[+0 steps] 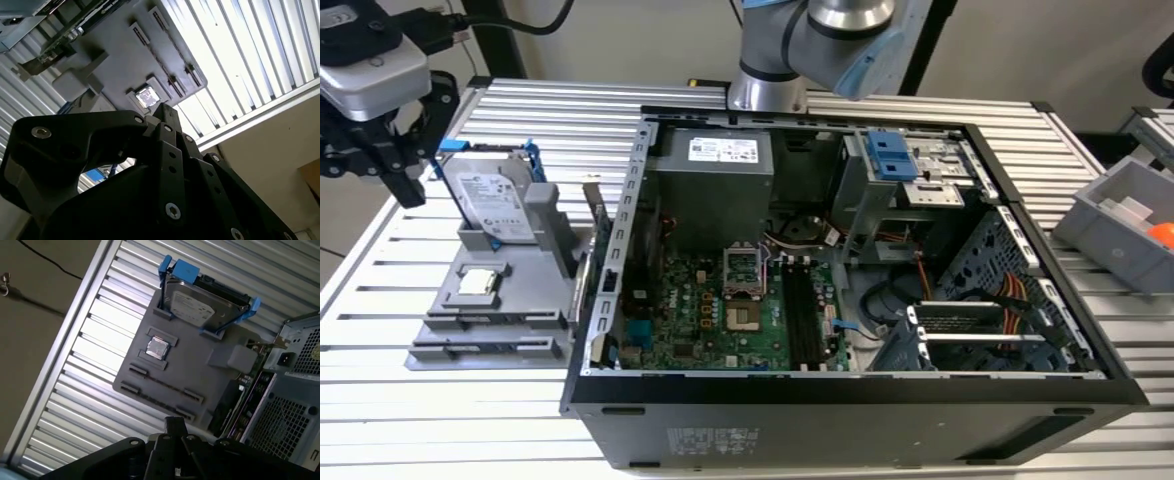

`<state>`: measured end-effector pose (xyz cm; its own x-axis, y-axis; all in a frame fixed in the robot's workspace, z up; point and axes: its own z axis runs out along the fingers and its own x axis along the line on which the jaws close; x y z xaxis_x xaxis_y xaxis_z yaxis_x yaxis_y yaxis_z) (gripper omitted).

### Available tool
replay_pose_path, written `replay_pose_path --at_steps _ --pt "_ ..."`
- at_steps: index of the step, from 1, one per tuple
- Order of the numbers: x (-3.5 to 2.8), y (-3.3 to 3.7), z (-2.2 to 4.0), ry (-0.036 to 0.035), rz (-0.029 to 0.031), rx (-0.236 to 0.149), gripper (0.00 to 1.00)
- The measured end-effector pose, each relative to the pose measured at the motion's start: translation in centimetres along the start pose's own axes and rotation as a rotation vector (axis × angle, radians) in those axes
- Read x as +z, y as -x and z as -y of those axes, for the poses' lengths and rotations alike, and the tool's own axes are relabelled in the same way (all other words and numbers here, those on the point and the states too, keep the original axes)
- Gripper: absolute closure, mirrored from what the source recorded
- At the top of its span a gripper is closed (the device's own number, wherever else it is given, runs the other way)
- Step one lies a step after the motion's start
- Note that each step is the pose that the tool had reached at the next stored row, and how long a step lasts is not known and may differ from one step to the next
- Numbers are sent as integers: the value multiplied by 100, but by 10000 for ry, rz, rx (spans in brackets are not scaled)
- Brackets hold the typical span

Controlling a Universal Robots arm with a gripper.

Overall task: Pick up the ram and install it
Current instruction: 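Pick up the ram and move it above insertion slot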

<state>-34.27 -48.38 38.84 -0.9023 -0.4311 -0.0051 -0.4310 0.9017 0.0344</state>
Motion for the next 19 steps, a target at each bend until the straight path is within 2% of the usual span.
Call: replay_pose_path --at_steps 19 --pt "0 0 0 9 -67 -1915 100"
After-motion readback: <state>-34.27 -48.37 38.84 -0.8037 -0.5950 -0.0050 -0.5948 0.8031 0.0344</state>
